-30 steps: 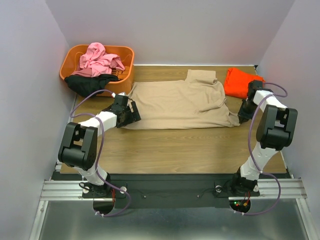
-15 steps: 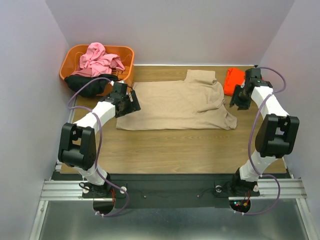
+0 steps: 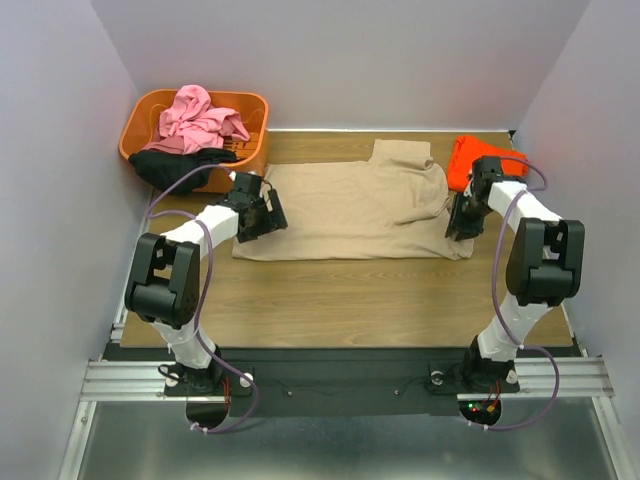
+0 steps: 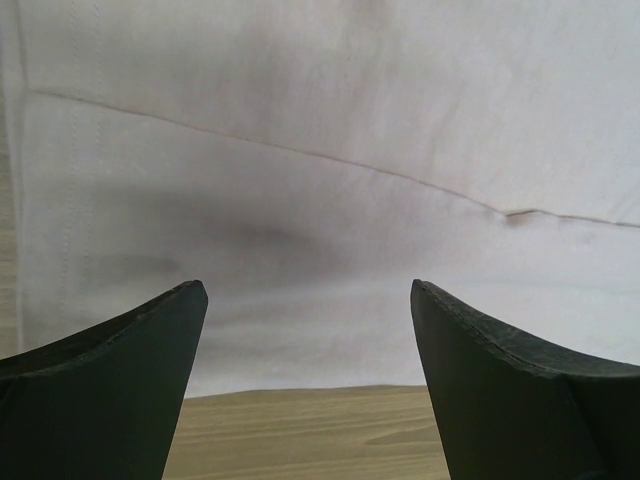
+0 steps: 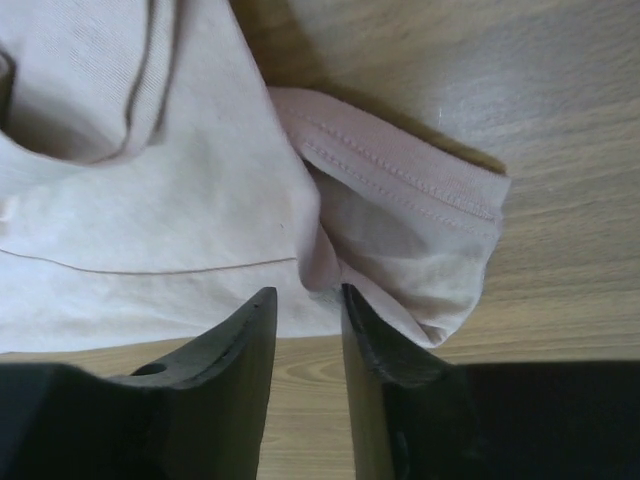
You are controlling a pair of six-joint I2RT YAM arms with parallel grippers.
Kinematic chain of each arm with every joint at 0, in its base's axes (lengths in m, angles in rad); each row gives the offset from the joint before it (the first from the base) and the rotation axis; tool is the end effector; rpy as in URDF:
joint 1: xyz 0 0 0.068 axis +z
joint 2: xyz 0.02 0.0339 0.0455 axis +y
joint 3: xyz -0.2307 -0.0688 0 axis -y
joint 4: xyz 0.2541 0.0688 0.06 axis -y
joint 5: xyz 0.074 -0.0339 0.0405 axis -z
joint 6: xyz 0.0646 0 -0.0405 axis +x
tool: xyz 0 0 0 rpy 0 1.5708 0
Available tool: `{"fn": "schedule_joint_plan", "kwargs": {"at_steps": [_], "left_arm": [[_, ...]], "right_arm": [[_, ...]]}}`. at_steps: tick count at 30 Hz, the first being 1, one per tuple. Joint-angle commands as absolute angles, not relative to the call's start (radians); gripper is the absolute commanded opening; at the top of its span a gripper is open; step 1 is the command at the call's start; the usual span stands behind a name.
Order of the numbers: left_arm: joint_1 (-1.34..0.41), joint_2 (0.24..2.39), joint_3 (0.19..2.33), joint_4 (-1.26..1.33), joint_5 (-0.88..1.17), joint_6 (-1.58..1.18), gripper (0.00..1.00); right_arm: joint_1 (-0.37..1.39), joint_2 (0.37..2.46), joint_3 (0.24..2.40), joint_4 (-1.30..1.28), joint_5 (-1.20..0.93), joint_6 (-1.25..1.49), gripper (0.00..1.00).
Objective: Fold and stack the t-shirts
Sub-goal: Fold the tshirt
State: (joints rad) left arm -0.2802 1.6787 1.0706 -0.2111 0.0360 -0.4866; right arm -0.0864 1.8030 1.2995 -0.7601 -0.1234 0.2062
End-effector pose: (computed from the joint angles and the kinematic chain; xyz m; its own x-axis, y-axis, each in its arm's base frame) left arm 0.3667 -0.1080 0.1457 -0.7609 -0.2673 -0.5913 -0.0632 0.9374 -0.3425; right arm 0.3657 -0.0237 0.1363 -0.9196 0.2836 -0.2720 0.2420 0.9541 0.1768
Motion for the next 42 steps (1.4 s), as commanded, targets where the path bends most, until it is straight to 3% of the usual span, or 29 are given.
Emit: {"fn": "schedule_joint_plan", "kwargs": {"at_steps": [1,4,7,10,28,34,37,42], "left_arm": [[-0.285,1.684,1.005,-0.149,0.066,-0.511,0.95],[-0.285,1.693,0.965,-0.132,0.061,-0.511,0.95],[-0.285,1.695,0.928,-0.117,0.057,-0.511,0.95],[-0.285,1.692,0.888,-0.098,0.057,-0.517,0.95],[-0.285,1.64,0.782,-0.078,0.021,-0.517,0.95],[-0.285,1.618,0.779,-0.113,0.008,-0.499,0.95],[-0.285,1.582,0.767,-0.126,0.008,-0.499,0.95],[-0.285,1.474,0.758,-0.167,-0.031,-0.502,0.95]], "right_arm": [[-0.092,1.812,1.284,-0.735,-0.109,0.193,0.35],[-0.092,1.821,1.276,-0.736,-0.054,0.205,0.26],[-0.092,1.825,1.281,-0.738,-0.006,0.224,0.08],[-0.092,1.839,1.282,-0.739,0.063,0.229,0.03],[-0.121,1.913,1.328,-0.741,0.282,0.225,0.01],[-0.147,1.868,1.313,-0.741,0.31,0.238,0.04],[-0.155,1.838,1.31,-0.742,0.307,0.241,0.11],[-0.155,1.78,1.354,-0.749,0.275,0.226,0.36]]}}
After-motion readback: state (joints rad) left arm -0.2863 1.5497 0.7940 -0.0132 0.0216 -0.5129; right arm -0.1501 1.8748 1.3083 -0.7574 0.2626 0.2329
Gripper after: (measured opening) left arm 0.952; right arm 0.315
